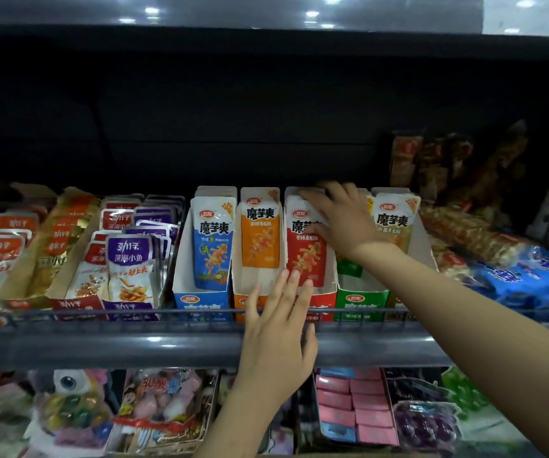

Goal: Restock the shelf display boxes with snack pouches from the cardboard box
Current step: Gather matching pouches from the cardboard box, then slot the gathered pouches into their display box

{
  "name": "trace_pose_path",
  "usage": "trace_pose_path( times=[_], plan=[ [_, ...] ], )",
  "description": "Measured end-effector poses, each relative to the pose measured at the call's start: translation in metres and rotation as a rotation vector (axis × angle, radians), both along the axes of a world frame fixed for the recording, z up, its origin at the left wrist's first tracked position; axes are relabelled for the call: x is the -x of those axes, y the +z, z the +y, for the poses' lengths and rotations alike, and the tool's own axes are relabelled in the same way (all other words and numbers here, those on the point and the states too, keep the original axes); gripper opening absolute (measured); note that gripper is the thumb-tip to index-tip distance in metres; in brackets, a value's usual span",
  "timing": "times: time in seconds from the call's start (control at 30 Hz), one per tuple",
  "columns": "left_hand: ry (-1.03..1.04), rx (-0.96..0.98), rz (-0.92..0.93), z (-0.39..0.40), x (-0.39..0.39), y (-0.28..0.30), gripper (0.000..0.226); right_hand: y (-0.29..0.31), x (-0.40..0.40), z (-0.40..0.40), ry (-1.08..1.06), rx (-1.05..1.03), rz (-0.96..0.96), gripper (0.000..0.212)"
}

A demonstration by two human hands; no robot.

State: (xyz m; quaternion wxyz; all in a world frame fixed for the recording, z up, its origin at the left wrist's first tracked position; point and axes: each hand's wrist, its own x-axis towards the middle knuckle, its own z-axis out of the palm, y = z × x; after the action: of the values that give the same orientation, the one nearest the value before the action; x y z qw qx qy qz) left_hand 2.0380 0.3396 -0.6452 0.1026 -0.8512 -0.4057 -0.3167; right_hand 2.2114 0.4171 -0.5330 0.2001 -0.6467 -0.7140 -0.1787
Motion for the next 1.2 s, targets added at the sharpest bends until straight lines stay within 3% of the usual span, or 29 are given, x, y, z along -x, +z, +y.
trace_pose_path(
  times=[0.2, 0.37, 0.67, 0.77, 0.9, 1.1, 1.2],
  plan=[
    [-0.004, 0.029, 0.01, -0.021, -0.002, 0.002, 0.057, -0.03, -0.003, -0.068, 0.068, -0.211, 0.137, 0.049],
    [-0.053, 0.089, -0.044, -0.064, -0.007, -0.009, 0.055, -0.081, -0.011, -0.157, 0.076, -0.236, 0.204, 0.045],
    [-0.182, 0.383, -0.022, -0.159, -0.034, -0.092, 0.05, -0.198, -0.027, -0.314, -0.21, 0.049, 0.279, 0.049],
    [-0.166, 0.634, 0.082, -0.185, -0.041, -0.122, 0.053, -0.233, -0.028, -0.343, -0.322, 0.245, 0.246, 0.054],
    [-0.102, 0.833, 0.115, -0.2, -0.047, -0.164, 0.055, -0.269, -0.03, -0.366, -0.41, 0.477, 0.262, 0.072],
    [0.013, 1.079, 0.128, -0.194, -0.048, -0.212, 0.054, -0.295, -0.032, -0.374, -0.395, 0.516, 0.494, 0.067],
    [0.044, 1.14, 0.231, -0.186, -0.049, -0.233, 0.059, -0.299, -0.033, -0.373, -0.405, 0.494, 0.518, 0.07]
  ],
)
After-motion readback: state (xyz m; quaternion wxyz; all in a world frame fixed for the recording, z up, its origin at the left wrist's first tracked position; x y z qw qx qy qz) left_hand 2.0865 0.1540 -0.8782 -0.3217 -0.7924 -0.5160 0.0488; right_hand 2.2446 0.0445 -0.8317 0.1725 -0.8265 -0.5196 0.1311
